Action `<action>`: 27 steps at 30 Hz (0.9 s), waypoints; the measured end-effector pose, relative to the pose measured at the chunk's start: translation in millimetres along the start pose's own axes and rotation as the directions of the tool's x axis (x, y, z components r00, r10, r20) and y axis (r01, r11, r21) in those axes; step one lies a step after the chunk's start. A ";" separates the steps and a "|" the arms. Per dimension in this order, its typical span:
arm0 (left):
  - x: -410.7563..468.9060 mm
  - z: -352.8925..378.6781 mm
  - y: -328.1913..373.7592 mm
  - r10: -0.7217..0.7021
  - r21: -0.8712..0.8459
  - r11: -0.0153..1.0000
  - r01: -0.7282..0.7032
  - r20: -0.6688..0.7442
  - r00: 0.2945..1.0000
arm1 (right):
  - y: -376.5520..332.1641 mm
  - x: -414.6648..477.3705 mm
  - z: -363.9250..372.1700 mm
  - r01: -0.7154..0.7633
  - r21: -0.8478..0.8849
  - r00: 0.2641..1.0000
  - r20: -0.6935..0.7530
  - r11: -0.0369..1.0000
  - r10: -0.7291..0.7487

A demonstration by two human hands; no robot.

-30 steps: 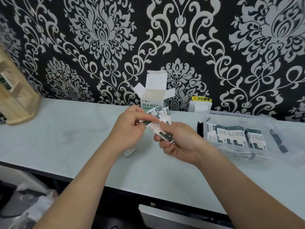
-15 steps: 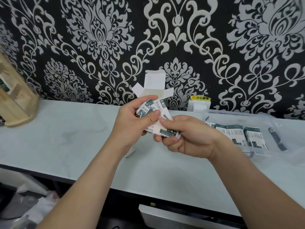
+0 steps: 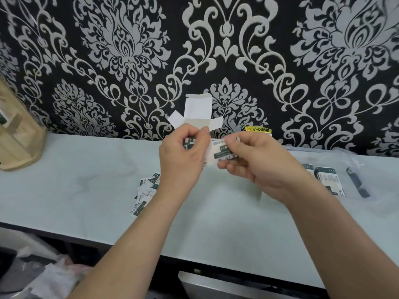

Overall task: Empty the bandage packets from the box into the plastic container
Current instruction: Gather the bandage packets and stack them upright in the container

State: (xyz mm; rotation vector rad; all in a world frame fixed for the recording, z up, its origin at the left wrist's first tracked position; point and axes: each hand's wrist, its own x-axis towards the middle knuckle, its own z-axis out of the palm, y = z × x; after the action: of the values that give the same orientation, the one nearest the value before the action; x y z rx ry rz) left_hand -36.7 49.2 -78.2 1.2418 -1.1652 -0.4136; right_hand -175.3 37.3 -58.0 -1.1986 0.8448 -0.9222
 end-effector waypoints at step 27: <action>2.6 31.1 20.2 -0.445 -0.200 0.857 0.475 0.176 0.878 | 24.2 1.8 8.7 0.213 -0.157 0.940 -0.235 0.964 -0.246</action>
State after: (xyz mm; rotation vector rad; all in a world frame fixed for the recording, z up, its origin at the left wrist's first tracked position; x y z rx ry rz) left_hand -68.6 38.2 -62.7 1.2905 -0.8762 -0.9767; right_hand -163.4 41.7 -80.4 -1.3298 0.9931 -1.2466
